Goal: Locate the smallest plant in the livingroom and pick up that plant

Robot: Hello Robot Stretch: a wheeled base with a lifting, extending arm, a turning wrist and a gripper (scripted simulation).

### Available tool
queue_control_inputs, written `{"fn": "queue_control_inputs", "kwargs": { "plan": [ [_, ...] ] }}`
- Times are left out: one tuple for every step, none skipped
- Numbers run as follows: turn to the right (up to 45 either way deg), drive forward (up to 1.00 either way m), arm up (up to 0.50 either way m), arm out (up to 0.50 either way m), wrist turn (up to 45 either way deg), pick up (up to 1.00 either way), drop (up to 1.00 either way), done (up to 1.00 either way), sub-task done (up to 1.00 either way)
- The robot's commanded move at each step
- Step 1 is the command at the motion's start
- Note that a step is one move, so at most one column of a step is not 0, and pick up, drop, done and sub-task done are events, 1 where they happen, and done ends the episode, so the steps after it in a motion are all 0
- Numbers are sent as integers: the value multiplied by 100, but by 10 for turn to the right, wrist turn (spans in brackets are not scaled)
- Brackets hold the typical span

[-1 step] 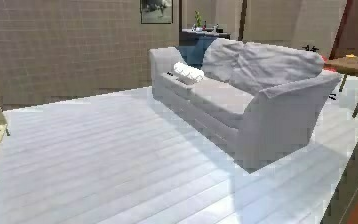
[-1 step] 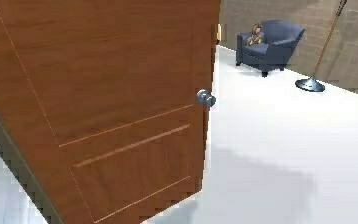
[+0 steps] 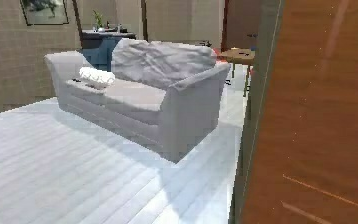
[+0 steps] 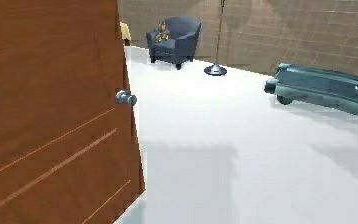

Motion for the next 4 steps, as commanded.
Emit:
{"fn": "queue_control_inputs", "kwargs": {
  "plan": [
    [0, 85, 0, 0, 0, 0, 0, 0, 0],
    [330, 0, 0, 0, 0, 0, 0, 0, 0],
    [0, 100, 0, 0, 0, 0, 0, 0, 0],
    [0, 100, 0, 0, 0, 0, 0, 0, 0]
  ]
}}
